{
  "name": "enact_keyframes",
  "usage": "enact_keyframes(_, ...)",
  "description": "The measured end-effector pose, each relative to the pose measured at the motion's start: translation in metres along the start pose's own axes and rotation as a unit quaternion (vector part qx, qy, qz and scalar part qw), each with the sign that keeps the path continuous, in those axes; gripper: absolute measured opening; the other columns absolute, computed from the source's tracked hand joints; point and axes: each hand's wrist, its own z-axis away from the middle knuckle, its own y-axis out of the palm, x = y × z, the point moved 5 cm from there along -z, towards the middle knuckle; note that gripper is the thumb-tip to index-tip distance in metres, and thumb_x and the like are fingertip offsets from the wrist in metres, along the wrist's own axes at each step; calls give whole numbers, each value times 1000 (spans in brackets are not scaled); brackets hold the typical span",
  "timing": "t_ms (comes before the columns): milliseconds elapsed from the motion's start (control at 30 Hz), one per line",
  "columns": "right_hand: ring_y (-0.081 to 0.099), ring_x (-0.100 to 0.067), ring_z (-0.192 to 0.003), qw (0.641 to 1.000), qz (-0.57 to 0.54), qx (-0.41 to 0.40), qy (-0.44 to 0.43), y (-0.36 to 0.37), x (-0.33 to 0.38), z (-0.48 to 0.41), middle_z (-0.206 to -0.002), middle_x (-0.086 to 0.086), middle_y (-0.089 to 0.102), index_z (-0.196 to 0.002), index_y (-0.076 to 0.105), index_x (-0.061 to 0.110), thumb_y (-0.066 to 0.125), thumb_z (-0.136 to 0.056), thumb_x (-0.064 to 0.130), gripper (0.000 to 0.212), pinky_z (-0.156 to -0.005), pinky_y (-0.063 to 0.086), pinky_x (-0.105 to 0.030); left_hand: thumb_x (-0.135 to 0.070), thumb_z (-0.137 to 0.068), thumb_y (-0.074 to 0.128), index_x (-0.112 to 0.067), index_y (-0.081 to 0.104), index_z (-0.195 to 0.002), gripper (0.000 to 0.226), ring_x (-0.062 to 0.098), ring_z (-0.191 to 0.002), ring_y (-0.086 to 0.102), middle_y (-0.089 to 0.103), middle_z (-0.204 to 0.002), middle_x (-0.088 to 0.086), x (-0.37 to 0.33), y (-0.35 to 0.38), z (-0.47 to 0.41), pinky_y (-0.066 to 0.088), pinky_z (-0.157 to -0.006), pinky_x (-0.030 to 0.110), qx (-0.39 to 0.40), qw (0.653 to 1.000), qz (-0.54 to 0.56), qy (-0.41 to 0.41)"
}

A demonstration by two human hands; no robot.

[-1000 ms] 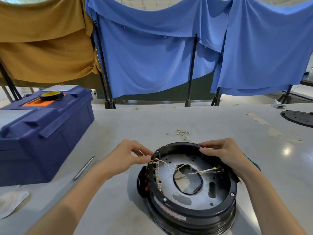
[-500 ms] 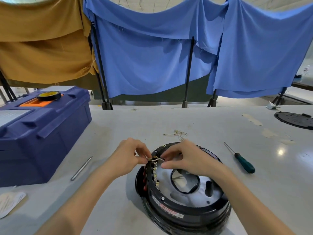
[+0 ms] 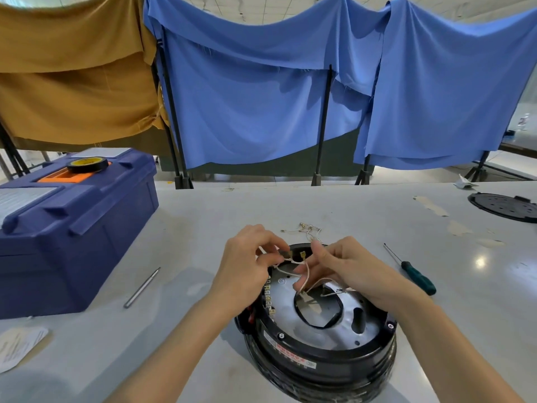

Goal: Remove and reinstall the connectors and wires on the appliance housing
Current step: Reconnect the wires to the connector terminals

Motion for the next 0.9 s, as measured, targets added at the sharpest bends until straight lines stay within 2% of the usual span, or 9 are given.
enact_keyframes(100,71,-30,-91,999,-37,-19,6,3,-3,2,-86,-23,74,-82,75,-5,51,-94,43,55,-86,57,-39,10,-77,68,-9,71,-83,20,10,-79,51,58,-75,1,-9,4,4,43,-70,21,-70,993,-62,74)
enact_keyframes(200,71,-40,-89,987,-146,-31,55,4,-7,1,-87,-33,70,-94,69,-9,39,-96,49,65,-81,59,-38,7,-79,65,-2,69,-82,10,20,-78,49,56,-74,6,-20,9,7,48,-57,35,-119,969,-140,165)
enact_keyframes(267,70,-40,-93,978,-191,-24,82,3,-9,-1,-91,-35,69,-102,65,-13,36,-97,53,72,-81,59,-38,-3,-89,57,-1,67,-80,14,22,-75,48,56,-73,7,-27,12,9,47,-52,35,-140,955,-155,209)
enact_keyframes(367,72,-30,-86,976,-190,-20,101,4,-9,-6,-89,-24,73,-89,76,-2,43,-97,47,60,-79,58,-32,-21,-99,45,0,66,-76,37,21,-71,46,55,-71,8,-34,18,11,43,-53,29,-149,944,-155,248)
enact_keyframes(467,72,-23,-74,973,-200,-33,105,4,-8,-10,-73,-12,73,-72,78,7,55,-92,40,45,-72,56,-28,3,-83,61,0,65,-74,10,17,-73,42,54,-70,8,-35,29,15,40,-59,22,-127,948,-143,255)
enact_keyframes(567,72,-26,-76,968,-222,-52,103,3,-11,-13,-80,-18,73,-77,77,0,68,-82,19,21,-71,58,-30,7,-78,61,-2,65,-70,13,13,-76,47,58,-71,6,-30,34,16,43,-65,17,-76,974,-61,203)
enact_keyframes(633,72,-27,-75,963,-240,-71,98,1,-15,-15,-86,-22,72,-83,74,-7,72,-72,6,17,-69,60,-31,12,-72,68,-8,66,-69,20,14,-77,61,63,-74,4,-22,30,10,53,-69,22,-48,993,81,66)
enact_keyframes(733,72,-30,-78,965,-226,-91,96,0,-20,-16,-89,-24,72,-88,75,-6,77,-67,11,27,-73,60,-33,13,-68,76,-12,67,-70,26,20,-70,72,70,-77,9,-7,25,7,57,-65,23,-23,968,228,-99)
enact_keyframes(900,71,-24,-68,974,-171,-126,76,0,-18,-14,-74,-15,73,-73,78,8,80,-63,20,16,-63,56,-26,3,-62,84,-14,73,-82,29,8,-74,66,68,-82,1,2,8,8,54,-65,19,-42,980,155,-114)
